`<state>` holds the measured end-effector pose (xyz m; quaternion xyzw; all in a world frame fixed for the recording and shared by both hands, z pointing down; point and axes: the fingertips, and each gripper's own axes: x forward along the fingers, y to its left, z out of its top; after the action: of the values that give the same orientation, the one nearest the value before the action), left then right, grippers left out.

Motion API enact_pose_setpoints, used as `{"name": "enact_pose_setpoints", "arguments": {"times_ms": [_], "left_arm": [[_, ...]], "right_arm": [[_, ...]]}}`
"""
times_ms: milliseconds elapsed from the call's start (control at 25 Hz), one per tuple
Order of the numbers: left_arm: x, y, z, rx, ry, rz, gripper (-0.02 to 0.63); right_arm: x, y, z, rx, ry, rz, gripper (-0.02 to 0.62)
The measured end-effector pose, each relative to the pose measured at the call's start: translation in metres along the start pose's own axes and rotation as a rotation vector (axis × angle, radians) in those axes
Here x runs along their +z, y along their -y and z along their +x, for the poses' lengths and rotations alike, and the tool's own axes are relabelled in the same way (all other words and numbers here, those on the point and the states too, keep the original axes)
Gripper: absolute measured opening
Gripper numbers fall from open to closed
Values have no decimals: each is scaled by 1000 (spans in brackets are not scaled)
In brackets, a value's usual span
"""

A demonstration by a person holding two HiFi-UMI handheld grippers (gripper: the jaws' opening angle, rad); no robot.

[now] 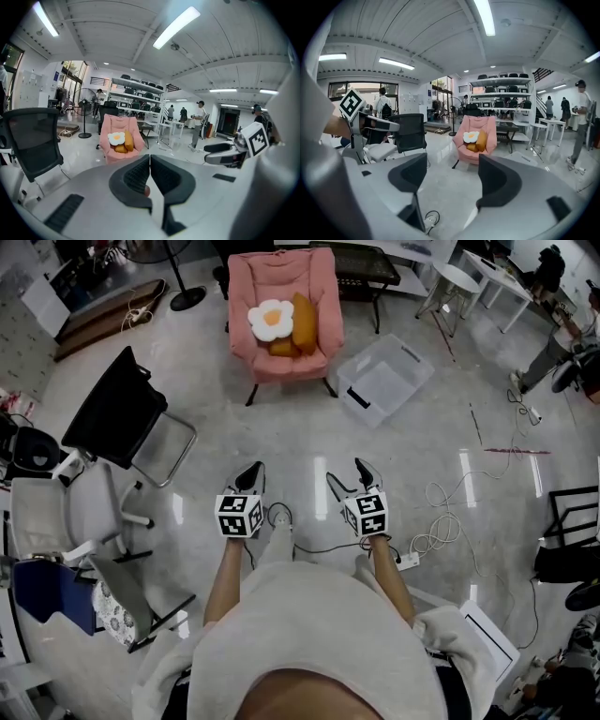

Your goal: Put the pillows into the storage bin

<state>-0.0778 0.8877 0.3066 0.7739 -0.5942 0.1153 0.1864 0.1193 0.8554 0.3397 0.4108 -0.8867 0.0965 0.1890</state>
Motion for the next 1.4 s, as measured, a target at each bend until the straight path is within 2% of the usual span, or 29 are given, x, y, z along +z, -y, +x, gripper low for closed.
{"name": "enact_pose_setpoints", "arguments": {"times_ms": [680, 960, 1160, 1400], "left_arm": [[95, -152, 137, -45, 5, -16, 12], [118, -199, 172, -39, 7, -16, 12], [117, -216, 184, -30, -12, -31, 12], [115, -216, 209, -49, -40, -19, 12]], "right_arm": [[108, 42, 187, -46, -11, -16, 322], [133, 54, 246, -51, -16, -22, 318], [138, 57, 268, -42, -26, -18, 311], [133, 68, 285, -37, -37, -6, 311]]}}
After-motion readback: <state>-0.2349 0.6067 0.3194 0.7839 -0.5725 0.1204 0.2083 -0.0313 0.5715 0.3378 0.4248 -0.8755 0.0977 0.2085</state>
